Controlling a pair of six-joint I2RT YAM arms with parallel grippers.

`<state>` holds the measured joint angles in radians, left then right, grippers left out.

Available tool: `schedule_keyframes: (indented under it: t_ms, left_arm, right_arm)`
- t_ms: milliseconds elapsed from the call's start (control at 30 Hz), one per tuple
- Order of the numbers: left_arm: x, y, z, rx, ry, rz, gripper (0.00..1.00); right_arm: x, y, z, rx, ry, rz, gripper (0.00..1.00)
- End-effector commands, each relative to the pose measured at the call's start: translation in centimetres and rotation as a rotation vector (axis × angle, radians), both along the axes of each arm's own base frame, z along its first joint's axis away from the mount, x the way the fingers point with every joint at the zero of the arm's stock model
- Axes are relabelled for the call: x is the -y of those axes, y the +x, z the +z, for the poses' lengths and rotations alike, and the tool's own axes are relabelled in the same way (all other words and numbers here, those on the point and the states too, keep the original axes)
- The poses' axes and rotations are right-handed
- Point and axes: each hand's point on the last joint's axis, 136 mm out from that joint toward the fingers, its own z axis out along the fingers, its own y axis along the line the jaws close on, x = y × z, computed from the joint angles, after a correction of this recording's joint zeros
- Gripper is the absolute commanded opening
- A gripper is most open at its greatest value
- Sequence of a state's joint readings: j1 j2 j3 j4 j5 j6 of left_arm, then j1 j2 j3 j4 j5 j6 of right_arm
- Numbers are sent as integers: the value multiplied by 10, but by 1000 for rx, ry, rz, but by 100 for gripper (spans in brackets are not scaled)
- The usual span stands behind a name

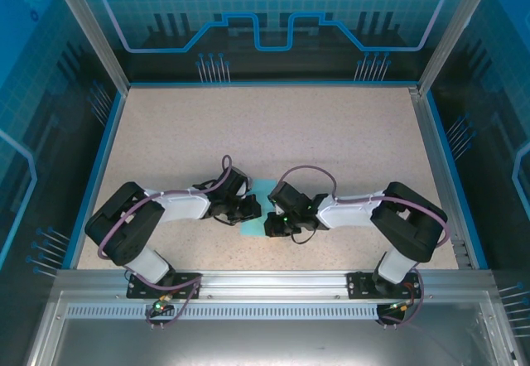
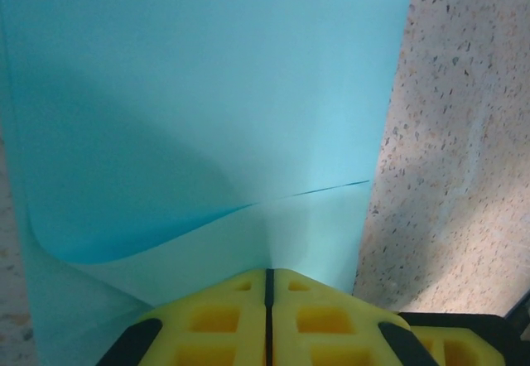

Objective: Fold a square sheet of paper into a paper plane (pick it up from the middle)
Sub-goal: Fold the triangle a second time at the center of the table.

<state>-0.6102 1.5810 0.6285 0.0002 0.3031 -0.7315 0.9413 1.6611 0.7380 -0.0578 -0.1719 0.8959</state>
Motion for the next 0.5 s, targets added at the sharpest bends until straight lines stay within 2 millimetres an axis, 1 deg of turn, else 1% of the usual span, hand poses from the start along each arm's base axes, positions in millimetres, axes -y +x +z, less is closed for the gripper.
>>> schedule_keyframes:
  t_ms: [0,67,233,467]
  left_arm:
    - [-22,-7,-16,-30,111,-26,8]
    - [-25,-3,-16,-23,114,-22,8]
    - [-34,8,-18,2,103,-4,8]
    - [-49,21,-27,-6,86,52,8]
  right_arm:
    - [68,-43,-54,-200,-307,-23,6]
    - [72,-46,-57,-215,-330,-25,6]
    - [76,-48,-58,-230,-351,-28,7]
    - [78,-52,-62,-254,-364,-34,6]
